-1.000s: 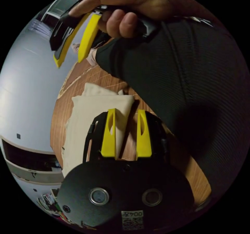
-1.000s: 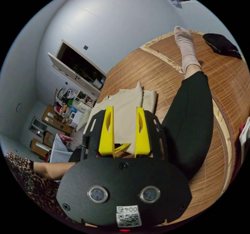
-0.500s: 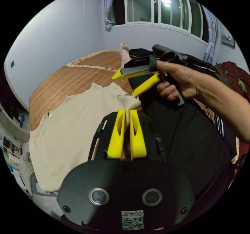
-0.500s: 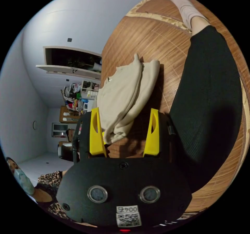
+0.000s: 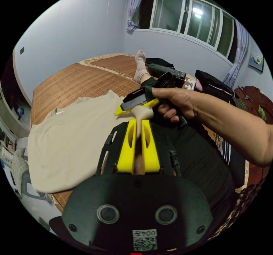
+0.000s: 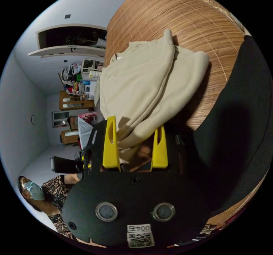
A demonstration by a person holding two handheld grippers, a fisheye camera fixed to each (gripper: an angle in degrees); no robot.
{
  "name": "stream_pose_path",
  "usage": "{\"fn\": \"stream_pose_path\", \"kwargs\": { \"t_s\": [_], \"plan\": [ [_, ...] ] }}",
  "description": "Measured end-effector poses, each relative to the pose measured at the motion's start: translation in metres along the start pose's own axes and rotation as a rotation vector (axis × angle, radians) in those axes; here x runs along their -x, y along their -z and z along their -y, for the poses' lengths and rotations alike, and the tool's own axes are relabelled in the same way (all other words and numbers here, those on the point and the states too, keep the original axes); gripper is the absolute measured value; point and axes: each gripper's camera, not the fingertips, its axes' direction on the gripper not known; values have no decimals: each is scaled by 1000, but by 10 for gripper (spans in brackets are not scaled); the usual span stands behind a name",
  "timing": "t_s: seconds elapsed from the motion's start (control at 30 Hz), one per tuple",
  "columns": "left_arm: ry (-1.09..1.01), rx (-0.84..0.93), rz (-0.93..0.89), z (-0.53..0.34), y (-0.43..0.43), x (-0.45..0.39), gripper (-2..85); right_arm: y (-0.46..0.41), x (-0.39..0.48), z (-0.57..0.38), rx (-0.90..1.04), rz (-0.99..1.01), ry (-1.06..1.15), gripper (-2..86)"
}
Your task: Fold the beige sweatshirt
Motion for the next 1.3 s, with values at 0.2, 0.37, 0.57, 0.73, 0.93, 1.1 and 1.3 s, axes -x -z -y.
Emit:
{"fn": "stream_pose_path", "kwargs": {
  "t_s": [0.2,0.37,0.57,0.73,0.93,1.1,1.3],
  "plan": [
    [-56,10,-14,8,15,-4,15,7,29,-22,-107,-125,92,72],
    [-167,-27,-100,6,51,0,12,20,44,-47,-125,-142,111,65],
    [-33,-10,144,-30,100,77,8,39,50,-79,-167,-116,97,65],
    [167,150,213,-75,88,149,7,45,71,-87,-189,-141,100,65],
    [27,248,217,-84,69,147,5,36,121,-75,-172,-190,126,65],
    [-35,233,219,-85,87,170,6,10,200,-51,-130,-293,190,65],
    [97,90,116,-86,174,254,8,-28,292,-17,-66,-435,282,65]
  ]
}}
